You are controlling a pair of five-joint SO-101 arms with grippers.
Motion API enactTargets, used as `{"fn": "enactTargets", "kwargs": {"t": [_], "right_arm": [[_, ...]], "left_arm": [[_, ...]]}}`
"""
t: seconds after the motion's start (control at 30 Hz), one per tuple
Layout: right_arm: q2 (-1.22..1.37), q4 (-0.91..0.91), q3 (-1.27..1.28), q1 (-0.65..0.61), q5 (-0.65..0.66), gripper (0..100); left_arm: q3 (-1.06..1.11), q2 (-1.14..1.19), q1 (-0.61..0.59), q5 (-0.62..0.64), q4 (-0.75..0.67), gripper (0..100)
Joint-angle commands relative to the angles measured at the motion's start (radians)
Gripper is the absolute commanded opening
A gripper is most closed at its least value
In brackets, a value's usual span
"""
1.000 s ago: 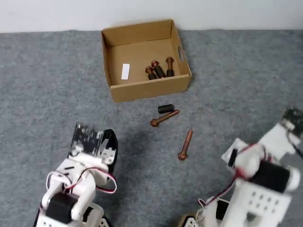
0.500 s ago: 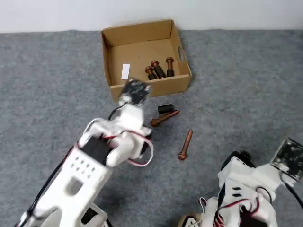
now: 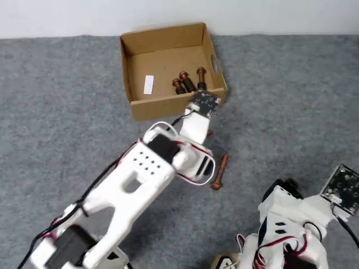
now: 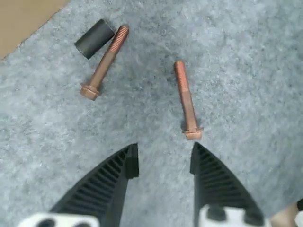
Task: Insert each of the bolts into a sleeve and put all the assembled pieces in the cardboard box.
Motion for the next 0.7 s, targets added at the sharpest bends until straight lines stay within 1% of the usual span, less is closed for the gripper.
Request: {"fn": "enactTargets", "kwargs": {"t": [0.0,0.2,0.4,0.67], "right_arm": [[-0.001,-0.028,-0.006,0.010,0.006,0.8],[-0.001,-0.028,-0.006,0.010,0.006,0.8],[-0.001,-0.028,-0.006,0.010,0.008,0.8],[-0.001,-0.028,-0.006,0.010,0.008,0.8]], "left_arm": [[-0.097,0.091,0.021,0.009,0.006,19],[-0.237,0.285,0.068,0.009,0.006,19],[-0.352,0.443,0.074,0.009,0.008,19],[-0.472,0.620,0.075,0.011,0.078,19]]}}
